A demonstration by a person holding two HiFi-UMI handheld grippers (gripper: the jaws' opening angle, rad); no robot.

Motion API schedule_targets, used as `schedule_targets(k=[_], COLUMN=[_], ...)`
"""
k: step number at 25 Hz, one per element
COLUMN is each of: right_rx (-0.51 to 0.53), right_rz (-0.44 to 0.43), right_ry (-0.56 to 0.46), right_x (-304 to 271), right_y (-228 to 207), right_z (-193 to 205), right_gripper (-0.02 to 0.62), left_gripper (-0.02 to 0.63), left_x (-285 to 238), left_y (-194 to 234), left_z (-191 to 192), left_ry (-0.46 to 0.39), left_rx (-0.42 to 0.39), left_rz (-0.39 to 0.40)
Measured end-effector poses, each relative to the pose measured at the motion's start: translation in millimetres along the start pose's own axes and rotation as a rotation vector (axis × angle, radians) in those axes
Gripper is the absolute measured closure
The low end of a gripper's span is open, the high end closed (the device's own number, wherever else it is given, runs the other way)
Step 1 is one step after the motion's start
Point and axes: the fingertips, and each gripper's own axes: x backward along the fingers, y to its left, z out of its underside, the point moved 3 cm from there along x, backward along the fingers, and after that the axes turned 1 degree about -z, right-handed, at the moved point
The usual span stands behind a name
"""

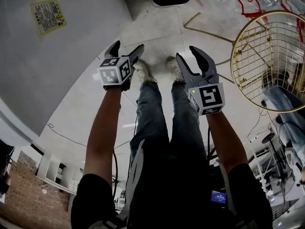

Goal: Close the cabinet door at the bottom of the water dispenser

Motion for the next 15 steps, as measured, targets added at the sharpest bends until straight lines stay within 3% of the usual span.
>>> schedule_targets(k=[7,15], right_rx=[-0.013,-0.026], right_rz=[0.031,0.066], right_ry=[-0.077,-0.221], right_x=[44.2,135.5], right_y=[20.1,28.8], right_z=[-50.6,-148.9], right_gripper=[0.408,0.422], left_gripper=[0.155,0.167], left_x=[59.0,160.5], left_y=[-57.1,-150.6], left_z=[-35.7,-87.1], left_ry=[-0.045,-0.222], left_rx=[-0.091,-0.106], left_rz=[0.057,0.114])
